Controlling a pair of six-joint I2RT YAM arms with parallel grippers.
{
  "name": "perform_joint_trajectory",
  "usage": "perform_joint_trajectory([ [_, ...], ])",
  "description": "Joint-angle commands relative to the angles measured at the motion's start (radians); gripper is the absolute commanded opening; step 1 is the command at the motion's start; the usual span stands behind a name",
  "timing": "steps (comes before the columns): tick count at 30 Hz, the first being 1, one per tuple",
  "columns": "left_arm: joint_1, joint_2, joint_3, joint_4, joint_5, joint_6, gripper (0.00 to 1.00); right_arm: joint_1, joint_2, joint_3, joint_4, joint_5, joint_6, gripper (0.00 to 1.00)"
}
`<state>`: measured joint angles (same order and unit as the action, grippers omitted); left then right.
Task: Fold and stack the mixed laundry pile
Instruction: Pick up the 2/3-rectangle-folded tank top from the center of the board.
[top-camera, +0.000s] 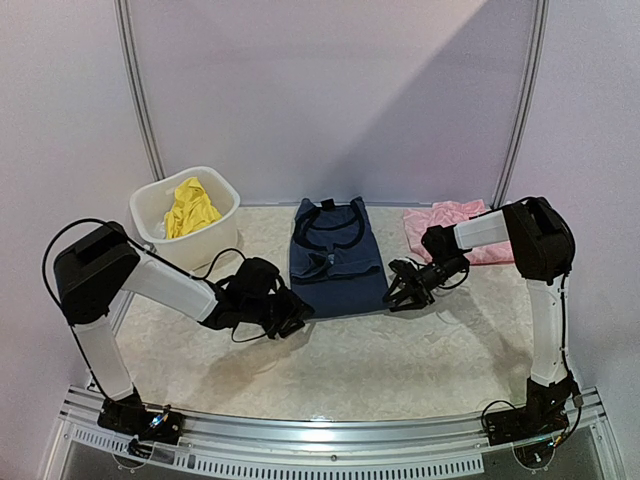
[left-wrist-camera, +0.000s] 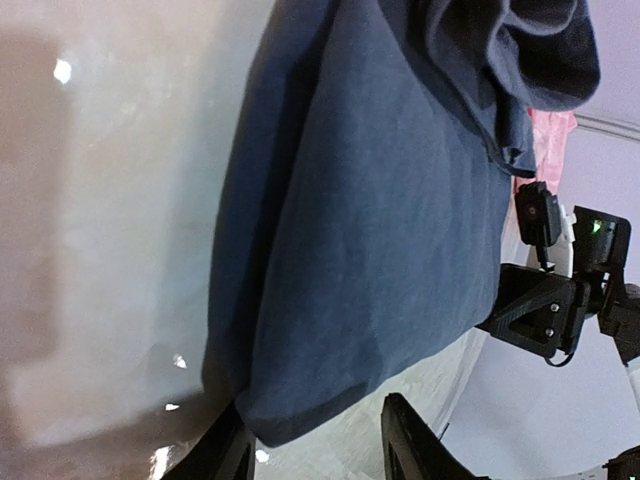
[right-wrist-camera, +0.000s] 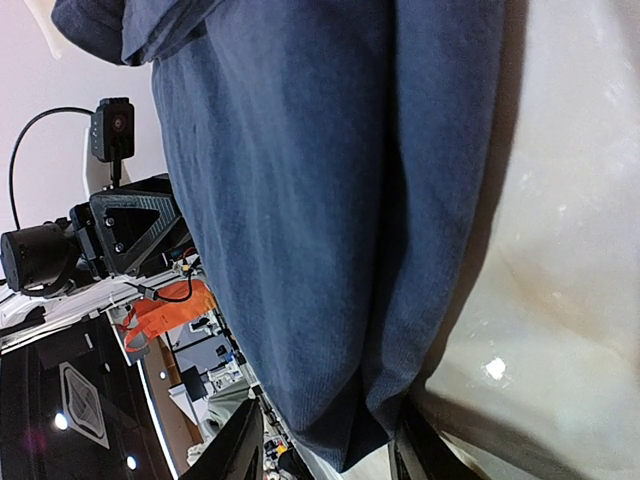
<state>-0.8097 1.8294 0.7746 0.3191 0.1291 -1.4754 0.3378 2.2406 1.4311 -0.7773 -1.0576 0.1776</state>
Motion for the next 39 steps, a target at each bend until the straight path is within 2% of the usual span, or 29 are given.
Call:
perform_joint_trajectory([
  [1,0.001,0.073,-0.014,-0.021,-0.004,-0.043,0.43,0.008,0.035,0.002,0.009,0.038,-0.004,0.43],
  [12,0.009,-0.011,0.004,-0.233,-0.081,0.011,0.41,0.007,0.054,0.003,0.037,0.016,0.024,0.35],
  [17,0.032,-0.029,0.024,-0.280,-0.111,0.073,0.31,0.007,0.059,0.005,0.051,-0.001,0.033,0.26],
  [19,0.045,-0.010,0.055,-0.284,-0.113,0.114,0.26,0.007,0.058,0.005,0.055,-0.006,0.038,0.25],
  [22,0.064,0.035,0.111,-0.285,-0.104,0.164,0.24,0.007,0.053,0.003,0.060,-0.007,0.040,0.24],
  [27,0.078,0.068,0.144,-0.275,-0.069,0.153,0.24,0.007,0.044,0.002,0.063,-0.007,0.048,0.24],
  [35,0.080,0.024,0.129,-0.297,-0.006,0.130,0.24,0.007,0.034,-0.001,0.064,-0.014,0.049,0.25],
  [39,0.080,-0.046,0.095,-0.384,-0.006,0.146,0.36,0.007,0.029,-0.006,0.065,-0.016,0.050,0.25],
])
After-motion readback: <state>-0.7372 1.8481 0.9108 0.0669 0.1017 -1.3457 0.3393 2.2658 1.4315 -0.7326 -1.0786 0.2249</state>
